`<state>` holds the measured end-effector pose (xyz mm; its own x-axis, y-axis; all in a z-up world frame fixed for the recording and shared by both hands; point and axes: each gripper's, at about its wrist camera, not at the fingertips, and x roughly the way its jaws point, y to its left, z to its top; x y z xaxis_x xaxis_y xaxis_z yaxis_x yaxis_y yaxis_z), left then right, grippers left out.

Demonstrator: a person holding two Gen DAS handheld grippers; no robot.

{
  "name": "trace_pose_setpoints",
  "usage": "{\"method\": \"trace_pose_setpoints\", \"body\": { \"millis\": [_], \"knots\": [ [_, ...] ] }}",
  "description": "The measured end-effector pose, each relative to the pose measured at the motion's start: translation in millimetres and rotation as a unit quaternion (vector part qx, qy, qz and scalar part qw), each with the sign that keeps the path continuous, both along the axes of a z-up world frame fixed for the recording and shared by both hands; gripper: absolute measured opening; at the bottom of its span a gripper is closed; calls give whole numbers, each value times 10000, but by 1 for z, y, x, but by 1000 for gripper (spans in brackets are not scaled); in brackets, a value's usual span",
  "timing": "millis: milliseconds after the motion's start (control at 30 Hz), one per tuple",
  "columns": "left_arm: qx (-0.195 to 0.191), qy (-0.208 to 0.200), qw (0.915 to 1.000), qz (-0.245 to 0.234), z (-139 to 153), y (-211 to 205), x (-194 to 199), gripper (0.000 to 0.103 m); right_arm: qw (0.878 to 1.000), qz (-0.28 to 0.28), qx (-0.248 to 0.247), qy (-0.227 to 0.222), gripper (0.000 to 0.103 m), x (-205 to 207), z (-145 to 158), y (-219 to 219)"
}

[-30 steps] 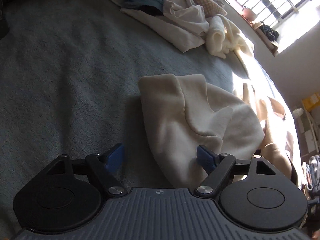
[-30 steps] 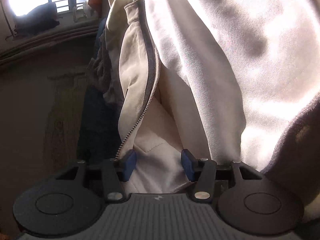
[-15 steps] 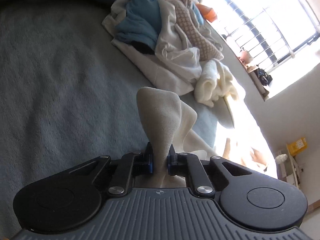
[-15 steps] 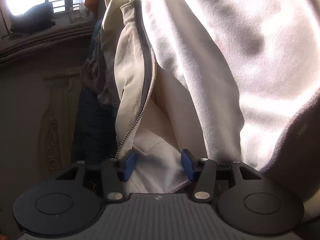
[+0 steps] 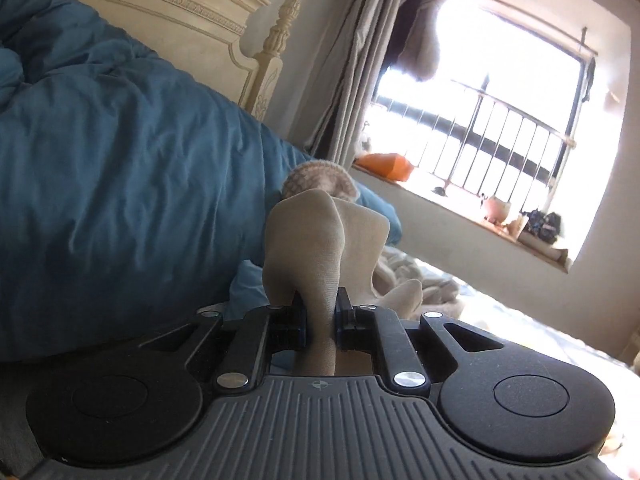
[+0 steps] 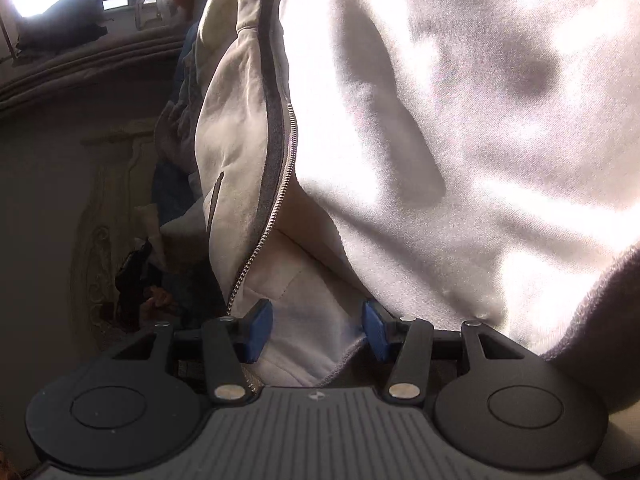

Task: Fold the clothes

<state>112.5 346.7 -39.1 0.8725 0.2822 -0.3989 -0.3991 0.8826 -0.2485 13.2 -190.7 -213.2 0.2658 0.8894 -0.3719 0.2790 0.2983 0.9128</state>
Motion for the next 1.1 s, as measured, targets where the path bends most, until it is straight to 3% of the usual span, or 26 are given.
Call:
{"method": "trace_pose_setpoints", "body": {
  "millis": [33,67,133,267,367,433,533,633,733,800,933,1033,1100],
  "knots": [
    [68,405,9991,59,-16,1,8,15,10000,10,-10,17,53,1,-1,0],
    [-97,784,9968,138,-30,6,10,15,10000,20,-20,35,53,1,-2,0],
    [-668,1108,9911,304,-48,18,7,20,10000,39,-30,53,53,3,-2,0],
    [-1729,756,9797,679,-58,51,-24,53,9999,57,-37,123,52,6,-2,3],
    [-2360,563,9668,807,-51,76,-50,55,9998,67,-43,167,52,8,-5,4],
    [-2381,408,9669,825,-38,80,-70,55,9998,89,-48,161,52,9,-5,6],
    [-2129,367,9750,516,-12,68,-103,56,9998,122,-47,136,52,9,-4,7],
    [-1738,650,9825,-131,11,40,-127,56,9997,207,-138,64,52,8,-1,7],
    [-1263,960,9820,-1028,32,-1,-148,57,9988,302,-341,-154,53,7,11,8],
    [-1067,1229,9712,-1737,33,-34,-157,61,9976,360,-481,-336,53,6,21,9],
    [-892,1934,9337,-2879,-11,-112,-173,61,9935,431,-688,-794,54,-1,40,10],
    [-726,2318,9105,-3348,-59,-163,-181,61,9929,385,-743,-840,56,-6,44,10],
    [-707,2404,8997,-3574,-84,-190,-191,60,9934,334,-748,-804,56,-8,45,9]
  ]
}}
